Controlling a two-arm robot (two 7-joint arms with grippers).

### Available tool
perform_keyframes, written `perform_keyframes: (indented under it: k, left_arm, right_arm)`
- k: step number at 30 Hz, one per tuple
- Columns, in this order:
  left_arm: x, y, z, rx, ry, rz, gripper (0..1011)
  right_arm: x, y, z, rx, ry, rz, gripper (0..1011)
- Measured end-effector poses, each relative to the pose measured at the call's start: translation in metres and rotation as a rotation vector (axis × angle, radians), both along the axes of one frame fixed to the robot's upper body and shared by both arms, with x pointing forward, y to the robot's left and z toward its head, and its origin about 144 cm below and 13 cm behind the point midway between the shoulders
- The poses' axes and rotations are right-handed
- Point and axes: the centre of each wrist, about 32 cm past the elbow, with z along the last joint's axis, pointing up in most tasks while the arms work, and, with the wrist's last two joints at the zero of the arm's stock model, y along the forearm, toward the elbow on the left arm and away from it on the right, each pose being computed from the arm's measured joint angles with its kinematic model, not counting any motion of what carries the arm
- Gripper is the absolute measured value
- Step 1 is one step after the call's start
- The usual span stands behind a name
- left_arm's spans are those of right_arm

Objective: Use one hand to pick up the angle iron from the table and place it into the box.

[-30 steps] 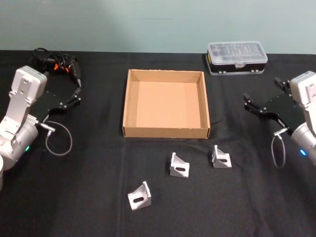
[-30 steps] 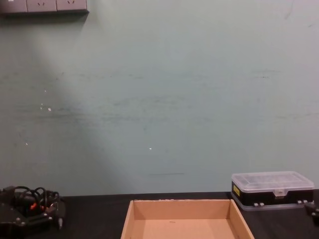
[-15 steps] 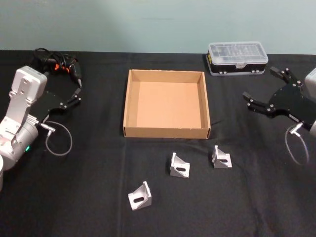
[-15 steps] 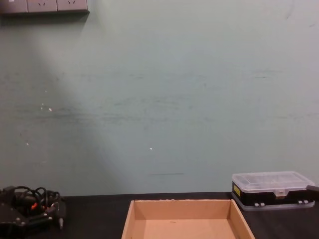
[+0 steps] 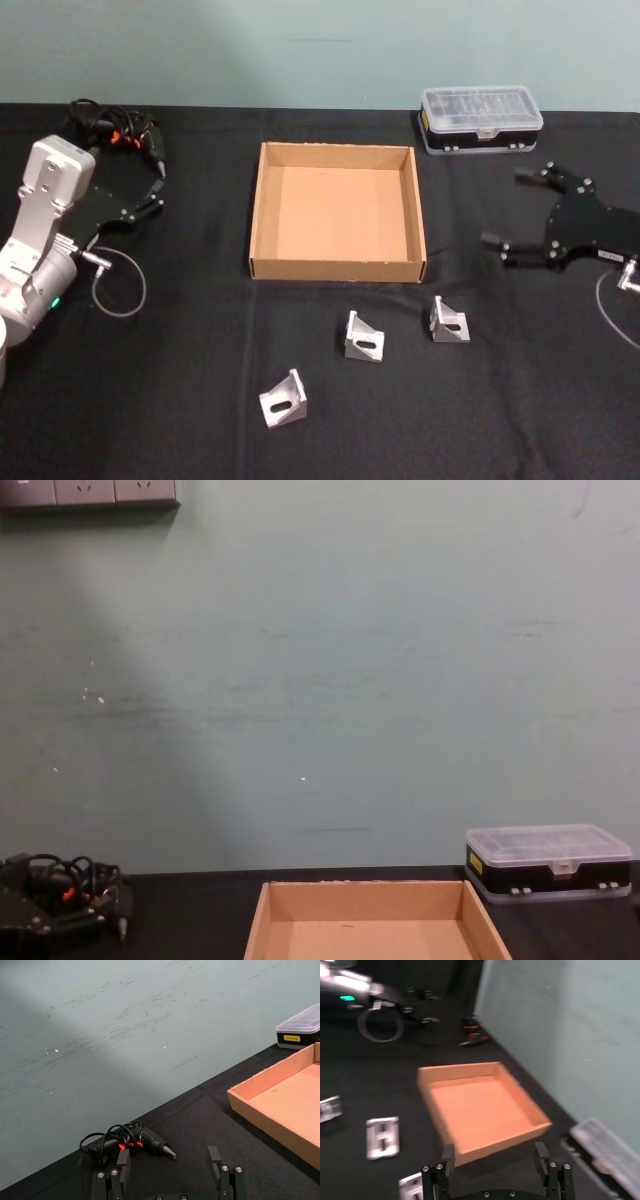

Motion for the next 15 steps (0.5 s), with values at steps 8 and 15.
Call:
perform_keyframes:
  k: [8,15]
  left_arm:
    - [0.0,0.0,0.0,0.0,0.0,0.0,1000]
    - [0.0,0.0,0.0,0.0,0.0,0.0,1000]
  right_arm:
    - [0.012,-0.002,-0.003,-0.056,0.147,0.168,1000]
    - [0.022,0.001,-0.011,-0.117,0.215,0.225,1000]
